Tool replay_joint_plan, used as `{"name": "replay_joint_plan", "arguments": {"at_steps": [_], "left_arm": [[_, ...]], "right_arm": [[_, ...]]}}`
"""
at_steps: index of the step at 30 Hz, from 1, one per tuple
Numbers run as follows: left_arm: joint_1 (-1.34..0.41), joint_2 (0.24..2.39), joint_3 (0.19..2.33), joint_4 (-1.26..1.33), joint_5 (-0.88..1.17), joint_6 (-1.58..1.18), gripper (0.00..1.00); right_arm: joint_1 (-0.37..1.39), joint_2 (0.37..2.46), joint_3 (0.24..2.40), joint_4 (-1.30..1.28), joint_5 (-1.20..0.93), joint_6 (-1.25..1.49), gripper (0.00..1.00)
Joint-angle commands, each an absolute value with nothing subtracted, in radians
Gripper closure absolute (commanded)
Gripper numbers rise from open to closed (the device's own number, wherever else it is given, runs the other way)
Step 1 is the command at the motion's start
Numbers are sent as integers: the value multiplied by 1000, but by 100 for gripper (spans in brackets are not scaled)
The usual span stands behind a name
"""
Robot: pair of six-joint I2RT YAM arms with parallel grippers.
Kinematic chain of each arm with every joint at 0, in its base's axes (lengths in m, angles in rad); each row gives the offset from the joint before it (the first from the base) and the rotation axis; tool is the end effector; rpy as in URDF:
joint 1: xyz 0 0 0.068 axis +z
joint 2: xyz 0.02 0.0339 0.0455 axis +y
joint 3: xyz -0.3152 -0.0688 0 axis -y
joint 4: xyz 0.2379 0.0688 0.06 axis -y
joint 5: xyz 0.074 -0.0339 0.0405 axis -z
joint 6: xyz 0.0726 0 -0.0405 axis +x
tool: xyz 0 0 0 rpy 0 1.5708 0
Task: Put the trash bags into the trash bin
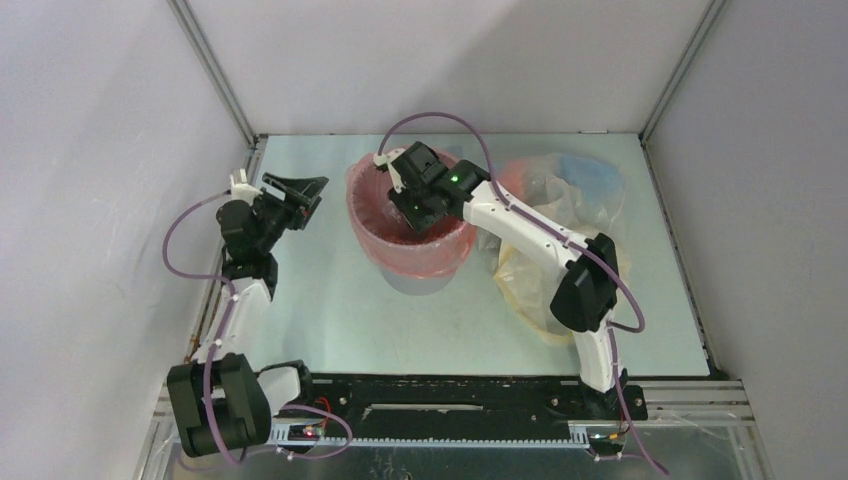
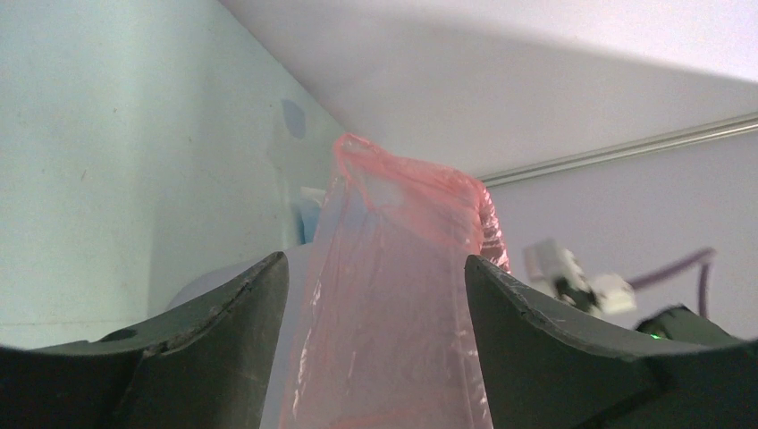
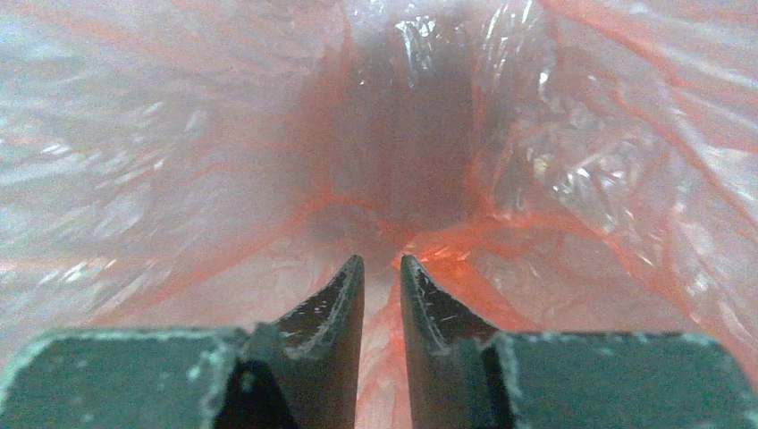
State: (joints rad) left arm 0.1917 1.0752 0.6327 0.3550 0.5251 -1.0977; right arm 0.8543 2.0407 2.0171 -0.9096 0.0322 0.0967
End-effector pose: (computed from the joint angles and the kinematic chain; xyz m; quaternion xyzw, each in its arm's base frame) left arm 0.2495 0.0113 0.3312 -0.2878 0.6745 -0.4576 0.5028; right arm 0.3231 0.3674 0.3311 -0.3464 0.8840 0.1299 0.2856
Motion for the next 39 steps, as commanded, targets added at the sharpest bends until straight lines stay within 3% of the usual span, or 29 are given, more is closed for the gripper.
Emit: {"name": "replay_joint_plan", "arguments": {"at_steps": [1,15,19,23,26,29,33,39], "left_arm": [[176,1133,688,428,528,-1118,23],[65,1392,793,472,514,-1113,23],[26,1449,792,479,521,-1085,23],[12,1477,772,489,508,-1078,24],[9,1492,758,492,505,-1070,25],[8,1501,741,500,503,-1066,24],[8,1507,722,507,499,-1053,22],[8,1529,675,532,504,-1035,21]], "right_arm": [[865,1934,2023,-901,86,83,73],[867,1724,1915,-852,168,65,59],[863,1658,1872,-817,172,67,47],[843,1619,1859,-816,185,88,27],[804,1611,1859,-825,248,152,17],[738,1623,1856,-833,308,242,17],[664,1675,1856,-835,177,282,23],[644,1733,1862,-822,142,297,28]]}}
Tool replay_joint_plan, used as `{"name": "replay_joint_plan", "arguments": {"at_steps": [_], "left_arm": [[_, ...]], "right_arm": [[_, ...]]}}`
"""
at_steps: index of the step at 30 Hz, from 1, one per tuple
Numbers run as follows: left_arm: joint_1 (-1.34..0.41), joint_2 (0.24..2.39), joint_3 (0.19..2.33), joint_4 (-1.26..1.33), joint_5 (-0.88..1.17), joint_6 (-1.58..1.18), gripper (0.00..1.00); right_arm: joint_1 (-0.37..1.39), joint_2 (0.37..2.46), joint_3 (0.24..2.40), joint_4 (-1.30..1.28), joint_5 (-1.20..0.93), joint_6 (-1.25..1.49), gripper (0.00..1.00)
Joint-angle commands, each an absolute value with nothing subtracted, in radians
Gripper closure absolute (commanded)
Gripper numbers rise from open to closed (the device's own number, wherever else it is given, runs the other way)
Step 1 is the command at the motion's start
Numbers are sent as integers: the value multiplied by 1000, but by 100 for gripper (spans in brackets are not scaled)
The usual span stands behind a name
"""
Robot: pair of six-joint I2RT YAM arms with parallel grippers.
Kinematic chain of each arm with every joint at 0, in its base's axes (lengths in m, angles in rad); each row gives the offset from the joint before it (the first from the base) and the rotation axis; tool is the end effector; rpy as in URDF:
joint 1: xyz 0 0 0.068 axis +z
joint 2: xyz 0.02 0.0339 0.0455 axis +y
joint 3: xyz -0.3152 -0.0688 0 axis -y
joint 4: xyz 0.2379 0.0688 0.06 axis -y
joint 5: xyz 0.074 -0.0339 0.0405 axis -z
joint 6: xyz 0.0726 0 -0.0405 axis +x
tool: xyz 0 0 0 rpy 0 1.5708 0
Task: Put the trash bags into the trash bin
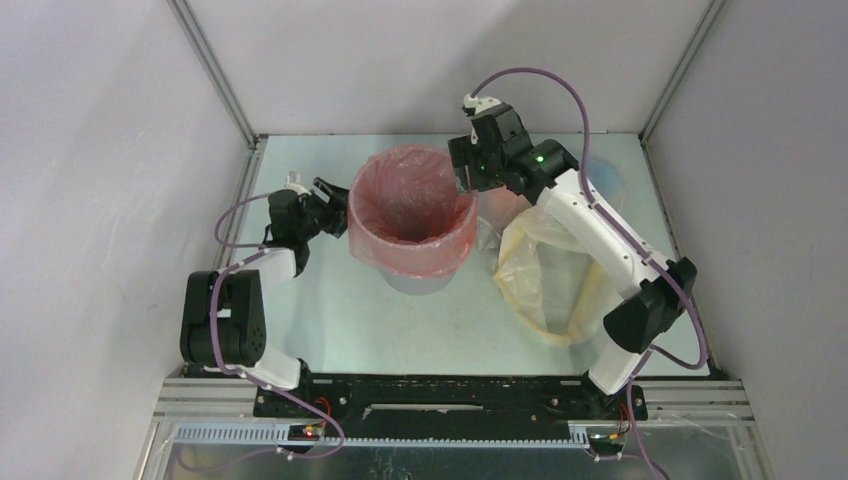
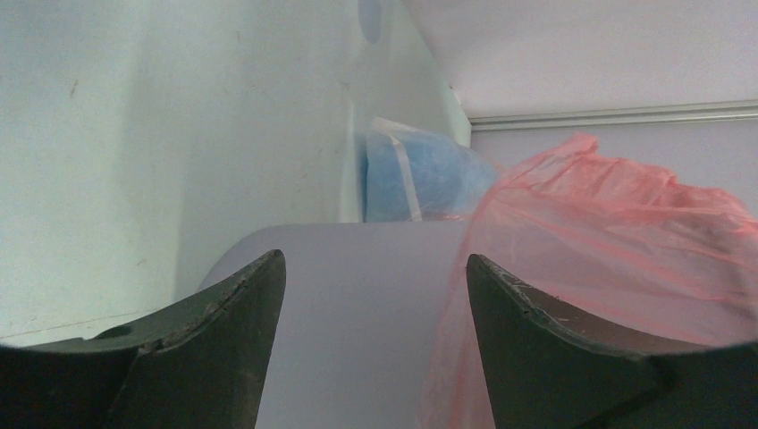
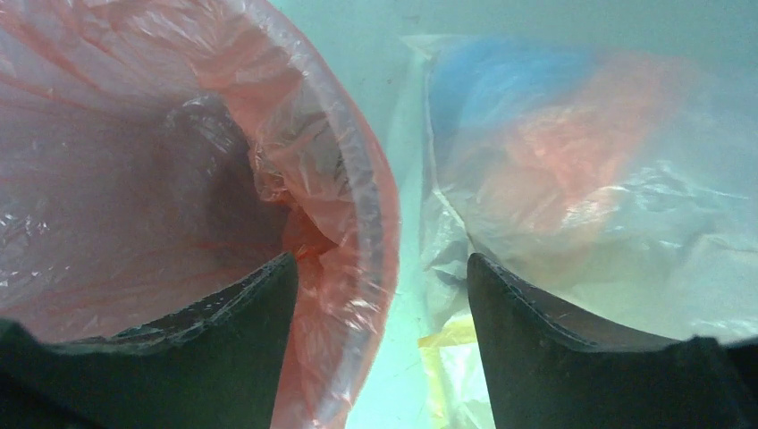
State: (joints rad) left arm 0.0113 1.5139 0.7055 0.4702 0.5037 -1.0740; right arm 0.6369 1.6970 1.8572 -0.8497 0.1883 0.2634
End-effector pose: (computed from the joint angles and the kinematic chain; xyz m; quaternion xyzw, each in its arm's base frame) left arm 0.3399 -0.0312 0.2519 -0.2848 0.7511 -0.4590 0.3796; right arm 0.3273 0.2252 0.4309 -0.1278 0.8923 0.1082 0.4193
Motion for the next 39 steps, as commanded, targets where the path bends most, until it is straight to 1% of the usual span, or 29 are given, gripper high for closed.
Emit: {"name": "replay_joint_plan", "arguments": {"at_steps": [1,3,5,7,9,14,17,19,20,21,23,24,25,29,32,33,34,35,37,38,39], "left_arm": [[8,1530,663,543,503,-1035,22],[8,1529,640,550,494,-1023,20],[9,1522,619,548,482,-1013,15],[12,1501,591,548,458,-1006,7],[16,1475,570,549,438,-1003,4],[22,1332,498,479,341,-968,4],[23,1236,432,452,271,-969,4],[22,1187,409,415,235,-961,3],[22,1166,402,397,219,-958,2],[22,1149,398,381,207,-954,1],[23,1122,397,353,196,-942,1],[24,1110,398,341,191,-936,1],[25,1083,407,313,179,-919,1],[26,1057,417,284,147,-890,0],[28,1052,424,270,132,-879,0],[30,1052,426,268,130,-875,0],[31,1055,429,267,128,-872,0],[31,1057,432,266,128,-870,0],[32,1061,437,264,131,-866,0],[32,1062,440,264,136,-862,0],[32,1064,442,263,143,-858,0]], "right_arm": [[644,1743,1866,-822,138,298,30],[645,1755,1869,-821,134,303,32],[646,1770,1875,-825,135,307,33],[648,1784,1884,-824,138,309,35],[651,1796,1893,-818,147,308,36],[653,1848,1934,-802,163,316,44],[655,1888,1972,-786,176,327,46],[654,1916,2000,-766,183,335,51],[652,1931,2015,-754,185,338,58],[651,1948,2044,-742,188,342,63],[644,1986,2099,-738,197,346,66],[640,2008,2133,-739,201,348,69],[625,2064,2225,-741,208,346,73],[593,2145,2356,-739,215,343,75],[559,2175,2406,-710,210,355,77],[552,2177,2405,-691,207,359,77],[546,2177,2399,-665,201,360,70],[542,2178,2396,-641,196,360,62],[538,2179,2395,-619,182,360,38],[536,2178,2397,-616,171,360,31],[535,2174,2399,-618,161,362,27]]}}
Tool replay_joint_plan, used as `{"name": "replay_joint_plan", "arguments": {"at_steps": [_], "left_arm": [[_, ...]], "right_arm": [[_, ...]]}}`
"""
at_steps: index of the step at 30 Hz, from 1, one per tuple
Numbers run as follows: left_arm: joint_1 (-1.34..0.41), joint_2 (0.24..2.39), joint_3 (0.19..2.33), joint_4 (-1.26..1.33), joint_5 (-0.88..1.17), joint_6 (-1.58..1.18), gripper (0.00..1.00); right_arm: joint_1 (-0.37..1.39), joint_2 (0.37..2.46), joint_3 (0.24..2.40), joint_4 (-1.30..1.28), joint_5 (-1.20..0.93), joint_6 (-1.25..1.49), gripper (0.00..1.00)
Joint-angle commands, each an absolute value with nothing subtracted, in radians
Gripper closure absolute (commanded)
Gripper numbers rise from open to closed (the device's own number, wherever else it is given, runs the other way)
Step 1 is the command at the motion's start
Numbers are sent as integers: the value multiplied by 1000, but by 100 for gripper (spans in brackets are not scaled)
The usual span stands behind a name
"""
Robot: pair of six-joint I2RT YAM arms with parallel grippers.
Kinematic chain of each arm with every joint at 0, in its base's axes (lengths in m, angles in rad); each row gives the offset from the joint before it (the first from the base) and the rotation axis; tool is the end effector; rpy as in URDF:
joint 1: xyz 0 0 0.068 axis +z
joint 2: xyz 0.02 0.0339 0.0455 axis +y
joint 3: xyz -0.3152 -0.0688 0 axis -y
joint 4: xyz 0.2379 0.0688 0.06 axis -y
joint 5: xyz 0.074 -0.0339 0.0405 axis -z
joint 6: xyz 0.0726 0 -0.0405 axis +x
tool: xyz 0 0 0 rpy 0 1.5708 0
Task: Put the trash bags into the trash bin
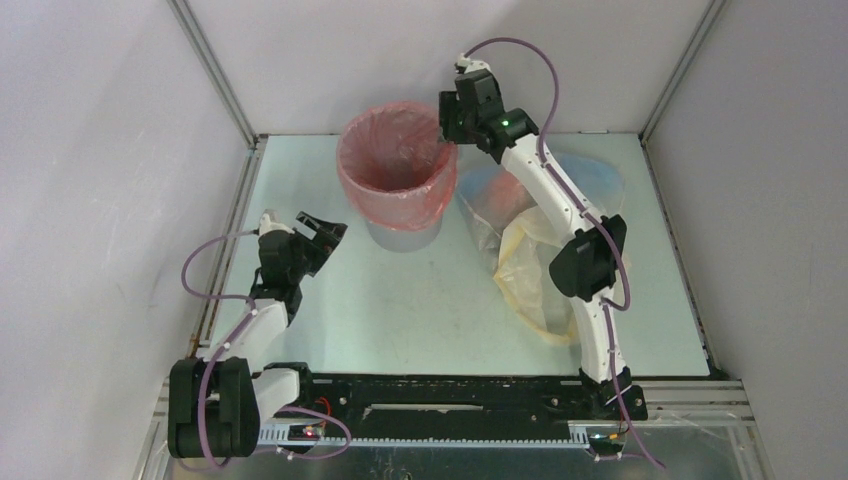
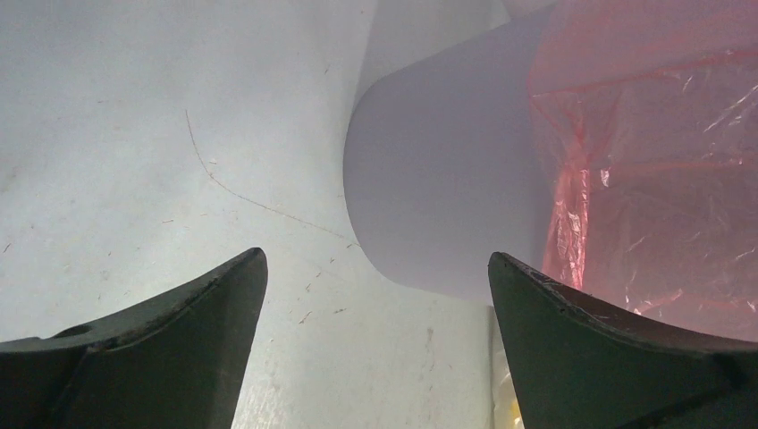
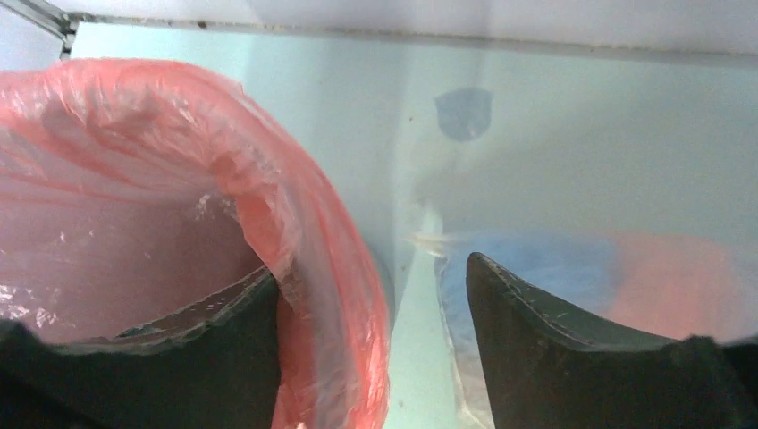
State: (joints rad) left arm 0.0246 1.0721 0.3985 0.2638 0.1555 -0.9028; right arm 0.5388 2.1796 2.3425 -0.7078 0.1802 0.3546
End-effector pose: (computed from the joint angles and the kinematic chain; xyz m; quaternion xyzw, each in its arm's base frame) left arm 0.2265 -0.0057 0.2307 -0.3348 0.7647 -0.2912 0.4673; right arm 0.4784 0.2709 0.3945 -0.0358 0.8682 0.1404 0.4747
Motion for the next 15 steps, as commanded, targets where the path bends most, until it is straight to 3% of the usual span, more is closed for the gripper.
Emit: {"name": "replay_joint_plan", "arguments": {"at_steps": [1,6,11,15], "left_arm": [[32,1066,445,264,157,-851,0],[30,1070,447,273,197,-811,2],[9,1056,437,286,204,-804,2],[8,1026,429,286,201,-805,3]], "right_arm": [[534,2166,2398,-625,151,362,24],[534,2047,2316,-619,158,334,12],[534,1874,2137,-588,154,310,10],[535,1705,1926,-510,16,226,10]]}}
